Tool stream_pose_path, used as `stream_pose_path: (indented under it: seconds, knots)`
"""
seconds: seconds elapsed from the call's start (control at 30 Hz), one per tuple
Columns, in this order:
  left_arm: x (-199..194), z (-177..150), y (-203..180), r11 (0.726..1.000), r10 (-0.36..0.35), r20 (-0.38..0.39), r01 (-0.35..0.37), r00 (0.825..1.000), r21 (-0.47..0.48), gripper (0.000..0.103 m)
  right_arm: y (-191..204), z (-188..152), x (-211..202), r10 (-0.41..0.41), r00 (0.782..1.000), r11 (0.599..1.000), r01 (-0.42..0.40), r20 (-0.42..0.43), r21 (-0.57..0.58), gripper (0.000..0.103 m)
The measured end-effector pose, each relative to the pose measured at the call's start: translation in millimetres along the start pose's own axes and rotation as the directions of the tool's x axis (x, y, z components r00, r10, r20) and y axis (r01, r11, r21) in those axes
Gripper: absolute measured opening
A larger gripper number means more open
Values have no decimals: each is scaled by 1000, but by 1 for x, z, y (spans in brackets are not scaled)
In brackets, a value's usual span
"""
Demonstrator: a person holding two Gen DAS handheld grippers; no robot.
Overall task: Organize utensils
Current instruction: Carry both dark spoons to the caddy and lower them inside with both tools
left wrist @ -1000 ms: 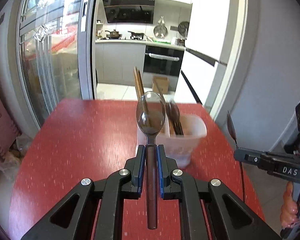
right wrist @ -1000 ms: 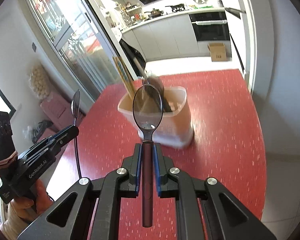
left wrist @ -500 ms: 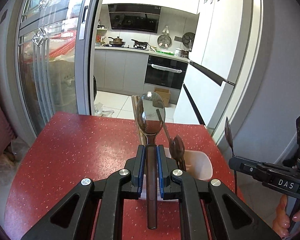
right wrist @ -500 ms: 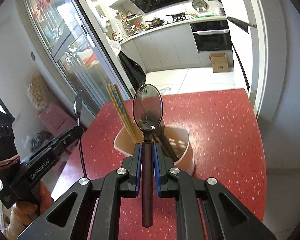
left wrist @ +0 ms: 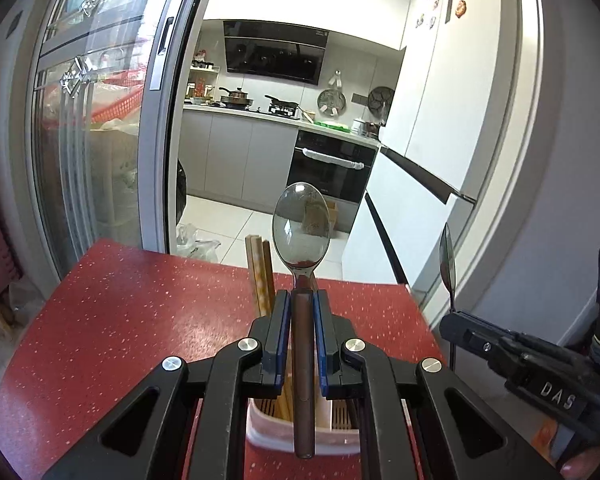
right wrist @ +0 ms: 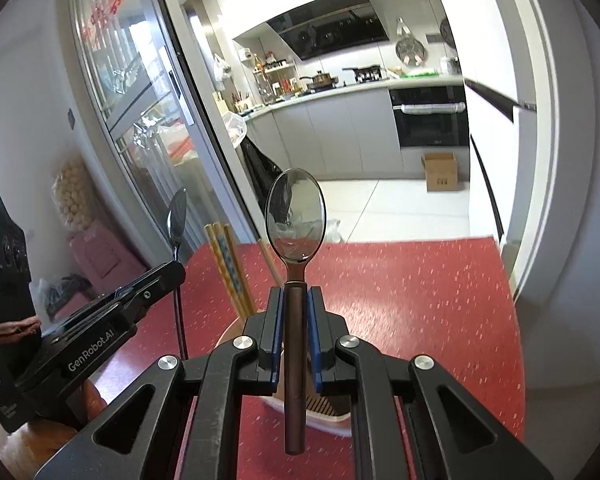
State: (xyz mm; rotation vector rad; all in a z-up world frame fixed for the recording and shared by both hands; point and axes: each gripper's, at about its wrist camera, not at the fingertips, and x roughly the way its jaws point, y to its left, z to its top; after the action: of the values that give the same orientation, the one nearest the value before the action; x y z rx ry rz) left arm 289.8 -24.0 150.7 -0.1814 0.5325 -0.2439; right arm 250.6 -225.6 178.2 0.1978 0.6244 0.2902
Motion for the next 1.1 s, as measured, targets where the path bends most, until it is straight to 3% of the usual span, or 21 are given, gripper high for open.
stream_pose_path:
  seconds: [0.2, 0.53, 1.1]
  knots:
    - [17, -1, -1, 1000, 0, 44, 0, 999, -7, 40, 5, -1, 18, -39, 998, 996, 42, 45, -80, 13]
    - [40, -16, -11, 998, 9, 79, -13, 997, 58, 40, 8, -18, 51, -100, 992, 975, 113, 78, -189, 12]
    - [54, -50, -6, 993, 42, 16, -44, 999, 114, 40, 1, -52, 71, -98, 994, 968, 106, 43, -230, 13]
